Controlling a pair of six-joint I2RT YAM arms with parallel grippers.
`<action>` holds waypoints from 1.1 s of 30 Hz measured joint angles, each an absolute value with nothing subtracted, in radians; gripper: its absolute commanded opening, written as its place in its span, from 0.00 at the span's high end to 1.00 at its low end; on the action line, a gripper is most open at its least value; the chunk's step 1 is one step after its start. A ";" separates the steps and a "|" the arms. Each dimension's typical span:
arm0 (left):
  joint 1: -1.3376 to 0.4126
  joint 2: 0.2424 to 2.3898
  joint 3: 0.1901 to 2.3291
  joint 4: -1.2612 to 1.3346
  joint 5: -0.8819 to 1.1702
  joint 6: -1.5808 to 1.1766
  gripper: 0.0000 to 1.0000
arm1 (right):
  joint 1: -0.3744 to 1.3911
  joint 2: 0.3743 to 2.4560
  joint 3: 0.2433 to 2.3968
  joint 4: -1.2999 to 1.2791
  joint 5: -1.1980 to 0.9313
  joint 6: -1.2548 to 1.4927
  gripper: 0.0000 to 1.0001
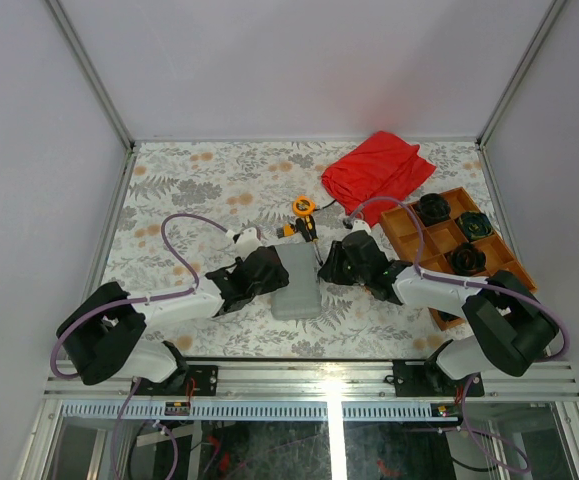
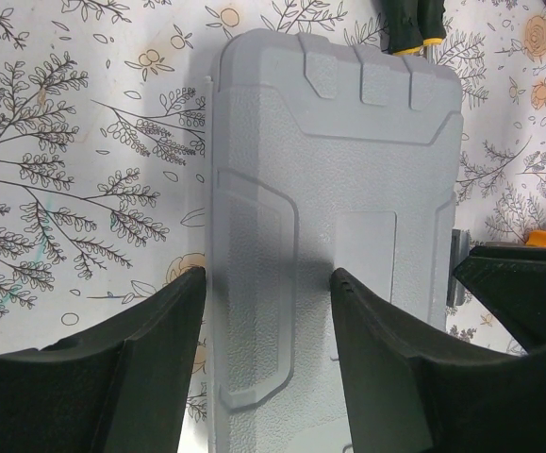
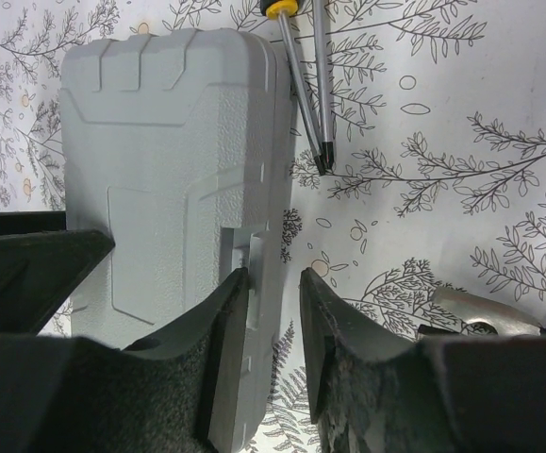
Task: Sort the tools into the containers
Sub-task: Adjust the storage box at the center of the board.
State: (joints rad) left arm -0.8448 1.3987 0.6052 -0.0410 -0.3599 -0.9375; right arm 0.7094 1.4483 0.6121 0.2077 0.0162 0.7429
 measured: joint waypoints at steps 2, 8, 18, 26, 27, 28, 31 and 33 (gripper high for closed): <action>-0.845 1.399 0.605 -0.041 -0.360 -0.937 0.46 | 0.709 1.448 0.614 0.206 0.017 0.745 0.68; -0.848 1.401 0.607 -0.040 -0.363 -0.930 0.46 | 0.709 1.449 0.620 0.189 0.027 0.752 0.70; -0.856 1.410 0.615 -0.038 -0.363 -0.918 0.47 | 0.707 1.475 0.636 0.148 0.050 0.764 0.68; -0.858 1.414 0.618 -0.037 -0.363 -0.914 0.46 | 0.707 1.422 0.604 0.156 0.061 0.772 0.58; -0.858 1.414 0.618 -0.037 -0.363 -0.914 0.47 | 0.707 1.394 0.587 0.161 0.064 0.773 0.57; -0.858 1.414 0.618 -0.037 -0.363 -0.914 0.47 | 0.707 1.367 0.570 0.168 0.066 0.775 0.56; -0.858 1.411 0.618 -0.036 -0.363 -0.910 0.47 | 0.706 1.317 0.539 0.189 0.067 0.779 0.54; -0.858 1.411 0.619 -0.036 -0.363 -0.908 0.47 | 0.706 1.316 0.534 0.204 0.062 0.779 0.53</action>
State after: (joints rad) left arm -0.8577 1.4105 0.6186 -0.0357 -0.3626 -0.9081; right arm 0.7055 1.3163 0.5343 0.2035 0.0616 0.7788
